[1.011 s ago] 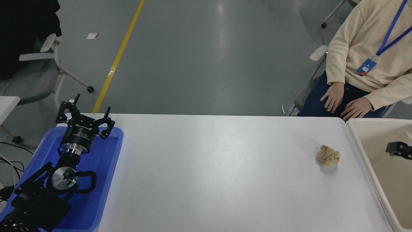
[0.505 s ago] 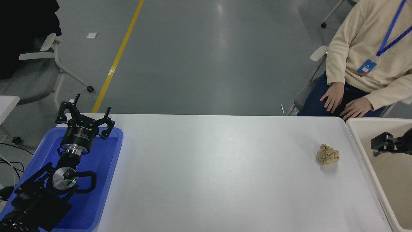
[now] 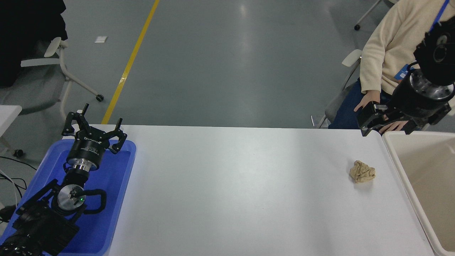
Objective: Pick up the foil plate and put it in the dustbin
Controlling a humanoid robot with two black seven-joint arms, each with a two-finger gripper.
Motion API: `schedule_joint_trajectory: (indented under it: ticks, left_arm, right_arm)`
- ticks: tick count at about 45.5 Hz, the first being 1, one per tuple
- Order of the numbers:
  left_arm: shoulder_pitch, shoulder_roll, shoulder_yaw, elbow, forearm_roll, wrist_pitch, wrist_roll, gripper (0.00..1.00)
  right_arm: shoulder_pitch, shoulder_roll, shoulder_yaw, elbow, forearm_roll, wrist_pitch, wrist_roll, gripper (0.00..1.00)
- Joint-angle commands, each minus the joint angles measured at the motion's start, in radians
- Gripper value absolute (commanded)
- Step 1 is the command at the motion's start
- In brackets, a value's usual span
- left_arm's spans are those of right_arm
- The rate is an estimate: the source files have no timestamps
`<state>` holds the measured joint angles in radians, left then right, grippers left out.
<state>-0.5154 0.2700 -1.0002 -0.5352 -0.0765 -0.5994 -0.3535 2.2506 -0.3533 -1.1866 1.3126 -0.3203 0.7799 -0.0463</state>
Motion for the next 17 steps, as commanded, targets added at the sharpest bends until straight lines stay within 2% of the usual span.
schedule_joint_trajectory:
  ticks: [1,17]
  left_arm:
    - [0.000,0.000,0.000,0.000,0.000,0.001,-0.001,1.00]
    - [0.000,0.000,-0.001,0.000,0.000,0.000,0.001,1.00]
  right_arm:
    - [0.067,0.096,0.019,0.017,0.000,0.006,0.000,1.00]
    - [0.069,0.096,0.019,0.010,-0.002,0.006,0.000,1.00]
